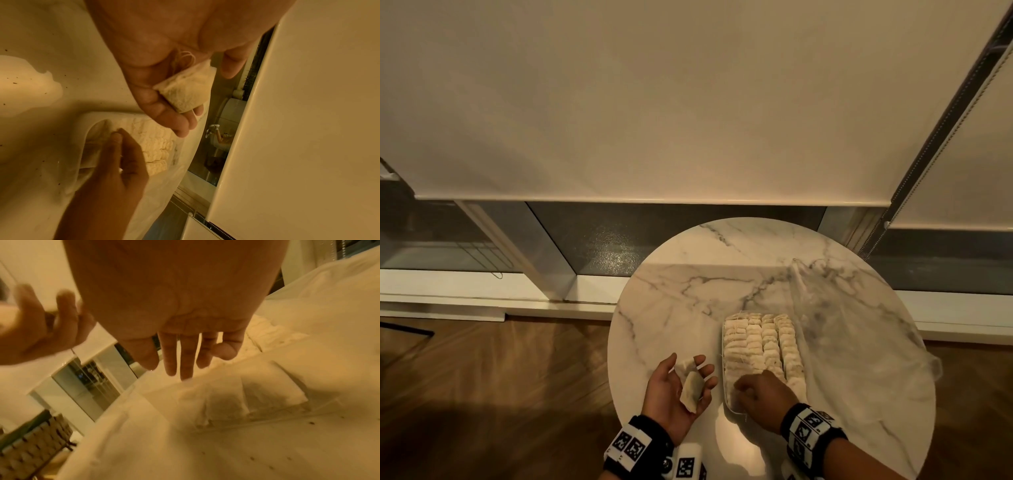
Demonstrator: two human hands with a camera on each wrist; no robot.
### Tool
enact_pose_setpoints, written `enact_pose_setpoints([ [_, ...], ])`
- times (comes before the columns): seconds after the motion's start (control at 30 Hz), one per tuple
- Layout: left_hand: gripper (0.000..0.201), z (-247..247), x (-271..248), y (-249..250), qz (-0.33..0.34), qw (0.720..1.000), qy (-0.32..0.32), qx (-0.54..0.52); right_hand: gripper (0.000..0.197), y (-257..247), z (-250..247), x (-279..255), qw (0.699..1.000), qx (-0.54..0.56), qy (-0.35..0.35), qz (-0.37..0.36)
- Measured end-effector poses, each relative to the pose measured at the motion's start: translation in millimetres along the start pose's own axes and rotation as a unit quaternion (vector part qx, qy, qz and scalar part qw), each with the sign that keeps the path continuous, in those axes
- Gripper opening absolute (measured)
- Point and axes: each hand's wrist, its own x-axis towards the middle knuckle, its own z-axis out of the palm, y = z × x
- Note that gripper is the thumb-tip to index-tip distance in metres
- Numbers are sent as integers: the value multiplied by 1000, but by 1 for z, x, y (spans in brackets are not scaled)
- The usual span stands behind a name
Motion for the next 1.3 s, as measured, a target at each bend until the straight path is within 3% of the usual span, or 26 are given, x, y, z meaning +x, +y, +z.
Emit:
enact_pose_setpoints([
  [0.13, 40, 10, 2, -7, 8, 1000, 11, 9, 28, -20, -31, -11, 984, 105, 104, -97],
  [0.23, 40, 18, 4, -16, 20, 1000, 19, 10, 18, -43, -59, -25, 964, 135, 137, -181],
  [0.37, 34, 29, 8, -28, 39, 999, 16, 9, 24, -65, -76, -40, 960, 172, 67, -209],
  [0.5, 33, 36, 16, -35, 58, 998, 26, 20, 24, -67, -73, -44, 968, 119, 31, -220],
  [0.7, 35, 49, 19, -43, 67, 998, 5, 7, 9, -45, -76, -41, 957, 231, 54, -167],
  [0.8, 33, 51, 20, -44, 65, 998, 3, 27, 12, -36, -84, -42, 946, 285, 74, -138],
  [0.97, 33, 47, 25, -47, 89, 986, 53, 129, 7, -12, -98, -35, 921, 360, 110, -100],
  [1.17, 24, 48, 33, -57, 116, 983, 90, 109, 9, 18, -103, -27, 891, 437, 122, -23],
  [1.3, 20, 46, 41, -64, 111, 967, 77, 217, 7, 38, -102, -25, 902, 415, 110, 41],
])
